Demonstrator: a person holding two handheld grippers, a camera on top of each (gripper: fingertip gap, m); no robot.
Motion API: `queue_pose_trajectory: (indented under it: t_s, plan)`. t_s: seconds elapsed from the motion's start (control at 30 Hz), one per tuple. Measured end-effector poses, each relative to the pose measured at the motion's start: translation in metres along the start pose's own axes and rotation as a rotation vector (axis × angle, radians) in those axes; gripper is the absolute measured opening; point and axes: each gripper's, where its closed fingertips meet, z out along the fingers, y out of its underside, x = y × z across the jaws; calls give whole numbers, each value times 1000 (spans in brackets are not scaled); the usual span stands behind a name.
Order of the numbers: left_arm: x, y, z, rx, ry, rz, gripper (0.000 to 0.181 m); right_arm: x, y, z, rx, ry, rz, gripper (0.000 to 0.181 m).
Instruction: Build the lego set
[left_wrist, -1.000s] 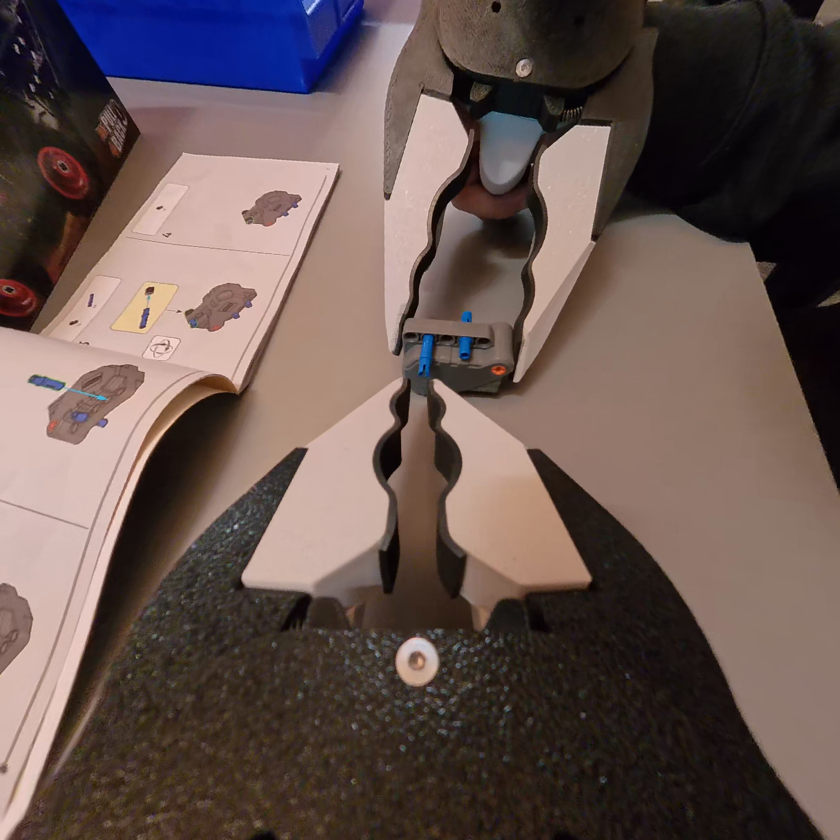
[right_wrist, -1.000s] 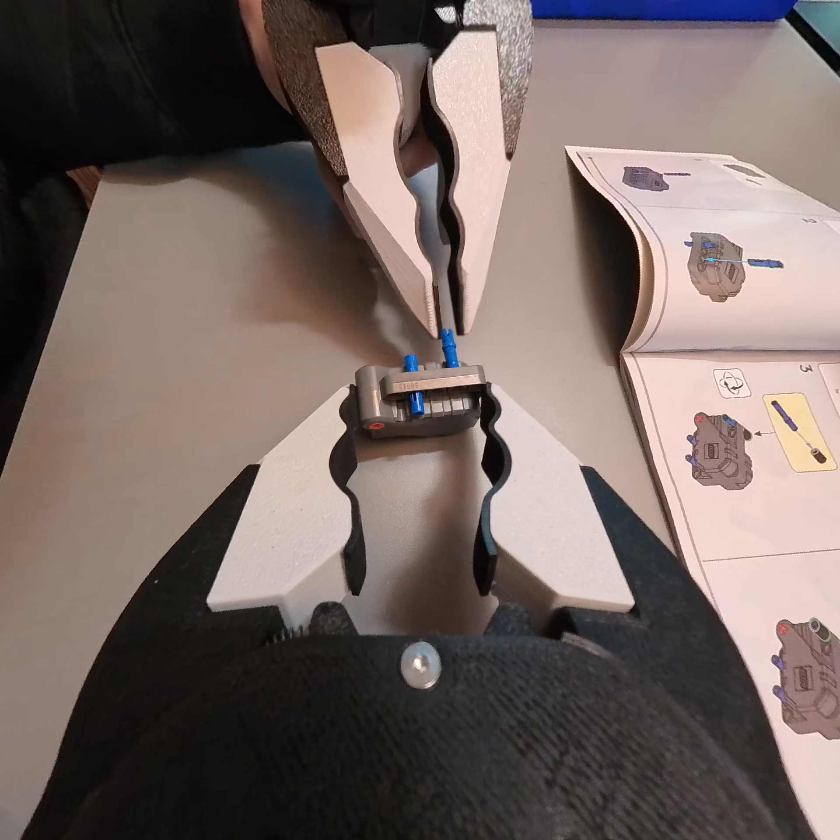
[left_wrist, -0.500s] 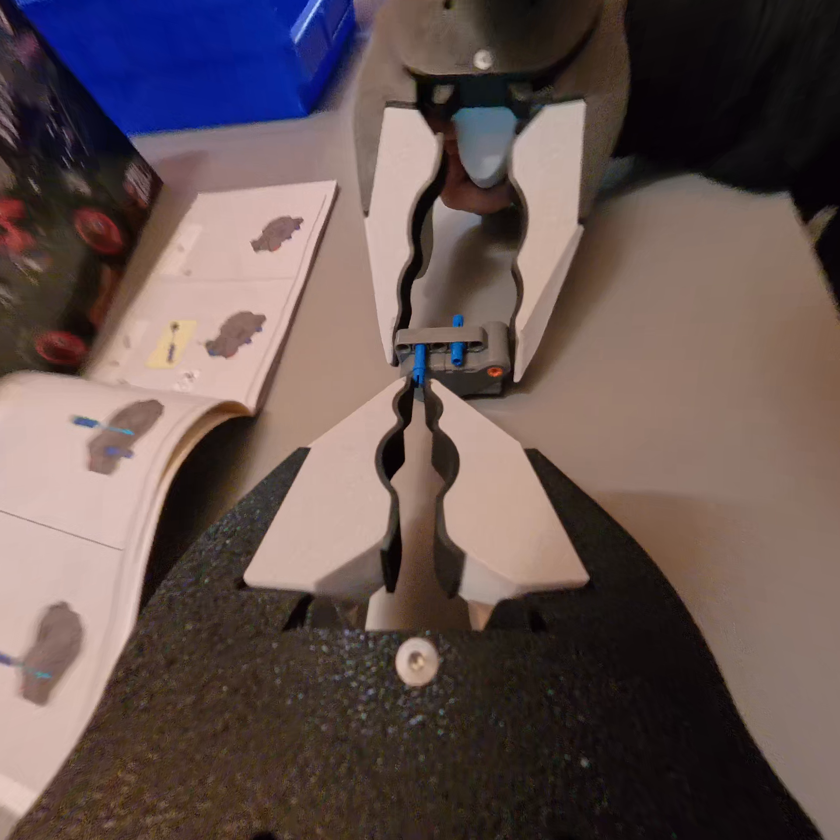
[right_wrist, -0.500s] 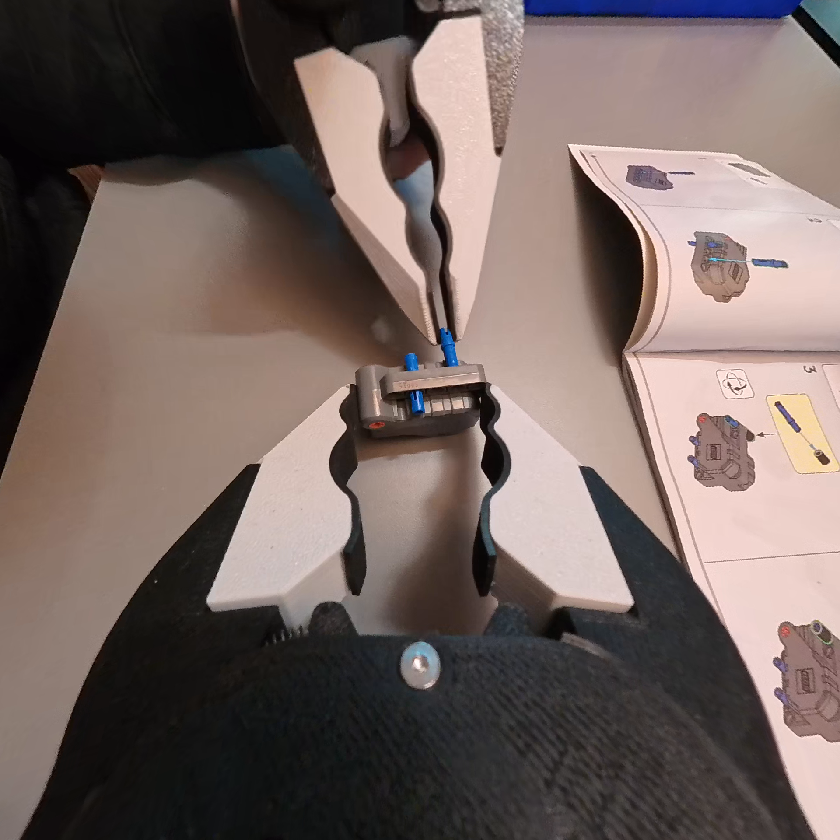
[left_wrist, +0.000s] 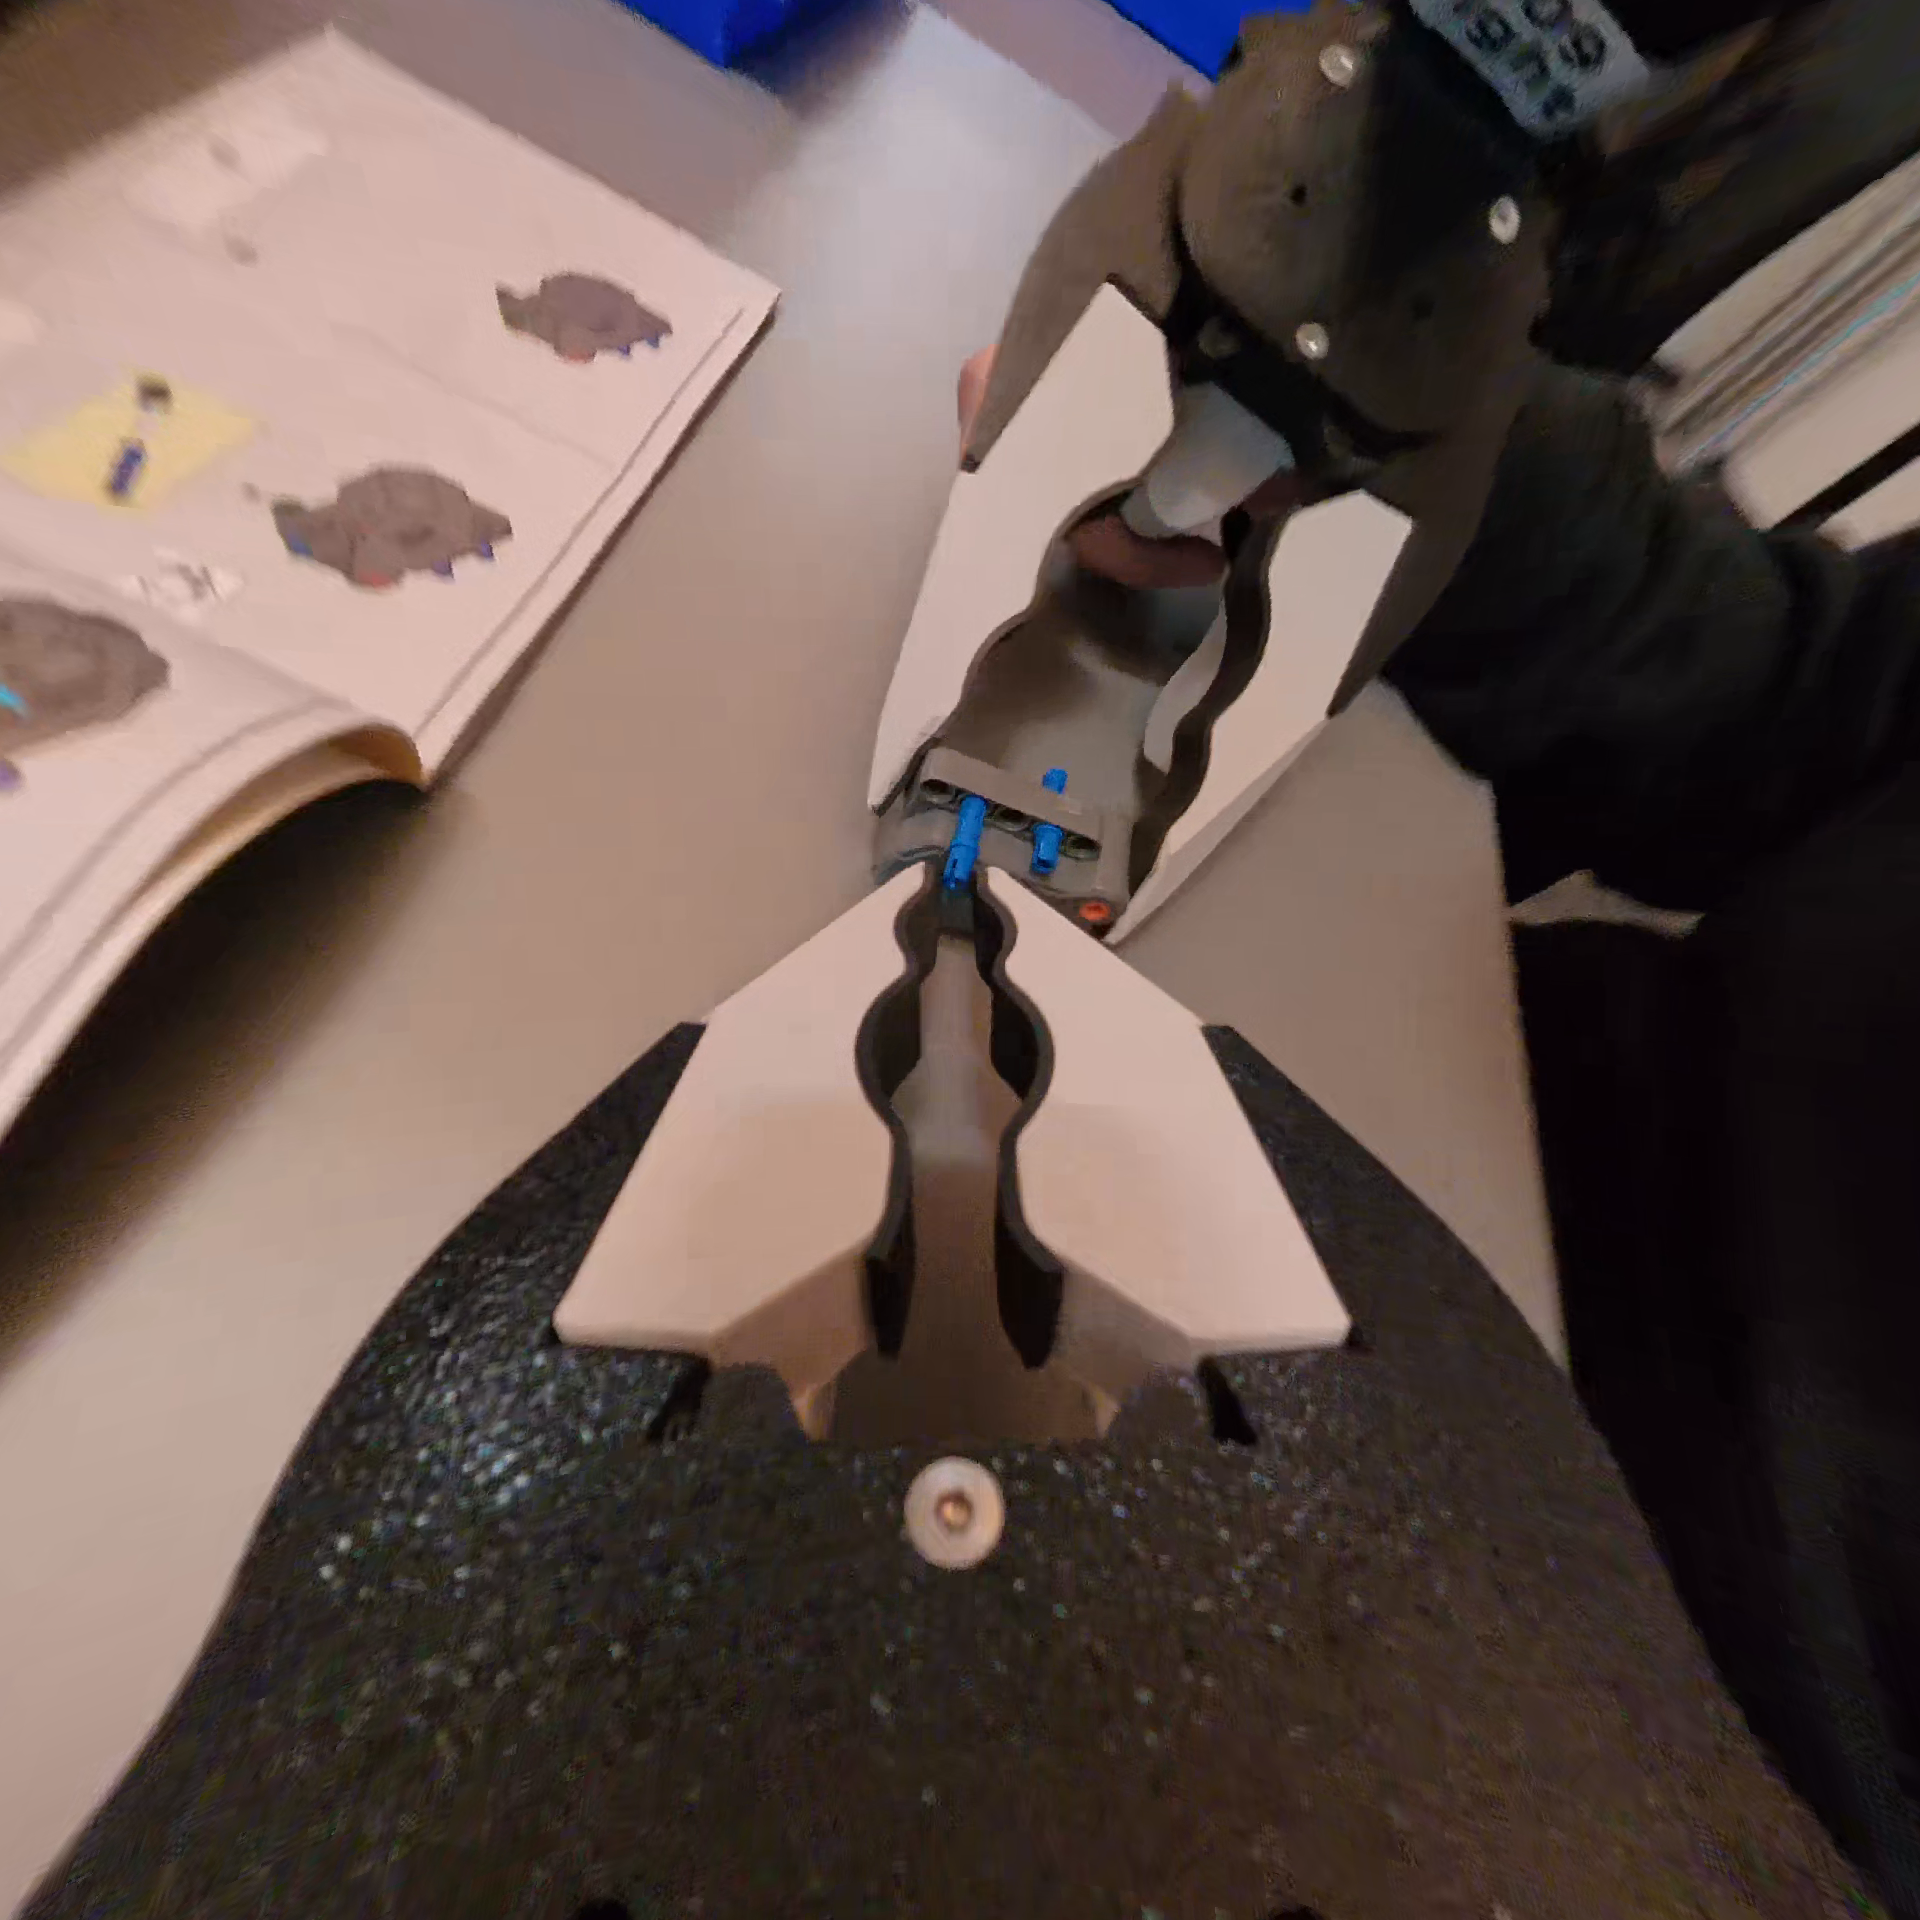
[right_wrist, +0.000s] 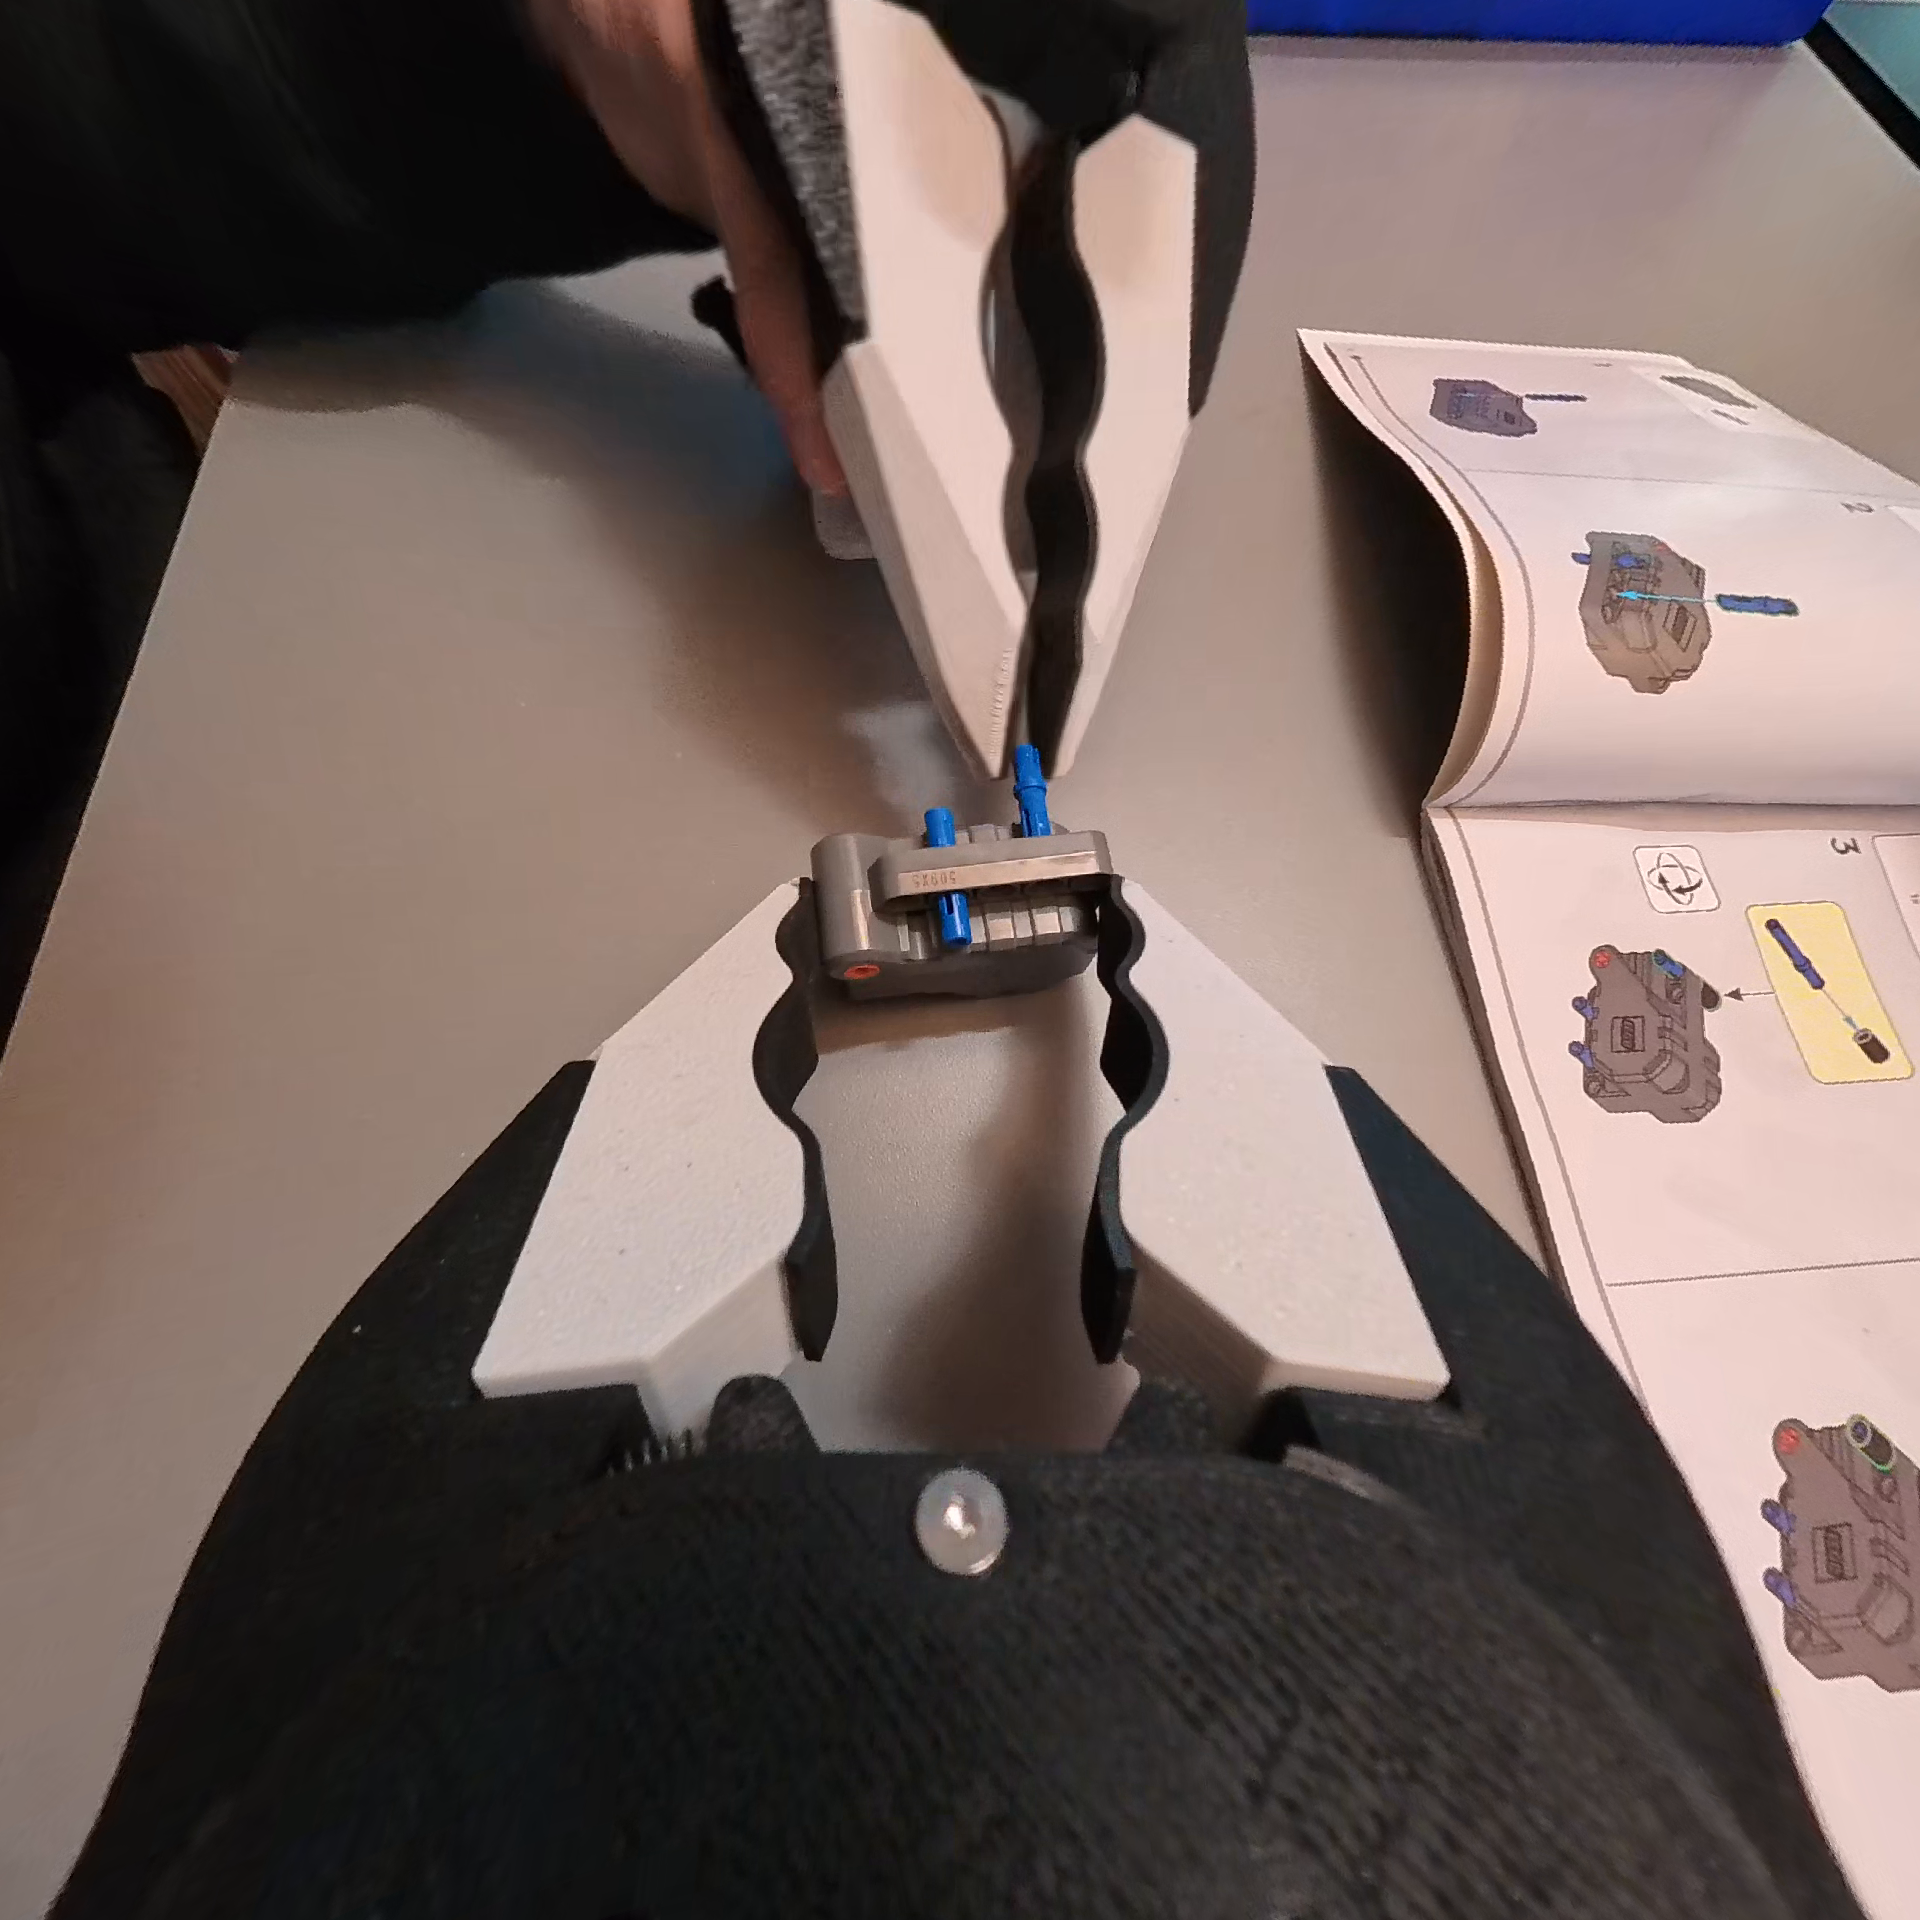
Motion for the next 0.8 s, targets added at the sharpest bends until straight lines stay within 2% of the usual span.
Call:
queue_pose_trajectory:
  t_s: [0.1, 0.2, 0.27, 0.4, 0.63, 0.7, 0.8]
  plan:
    - [-7, -4, -6, 28, -144, 288, 15, 0, 0, 0, 0, -1, -2, 52]
    - [-7, -8, -11, 43, -278, 616, 14, -1, 0, 0, -1, -3, -3, 52]
    - [-4, -8, -11, 48, -320, 727, 13, -1, 0, 0, -1, -4, -3, 52]
    - [2, -8, -9, 88, -311, 787, 9, -1, 0, 0, -1, -6, -5, 52]
    - [-4, -1, -1, 7, -344, 864, 9, -1, 0, 0, -2, -7, -5, 52]
    - [-5, -1, 0, 3, -347, 865, 2, -1, 0, 0, -2, -7, -5, 52]
    - [-4, 0, -1, -1, -322, 814, 1, -1, 0, 0, -3, -7, -5, 52]
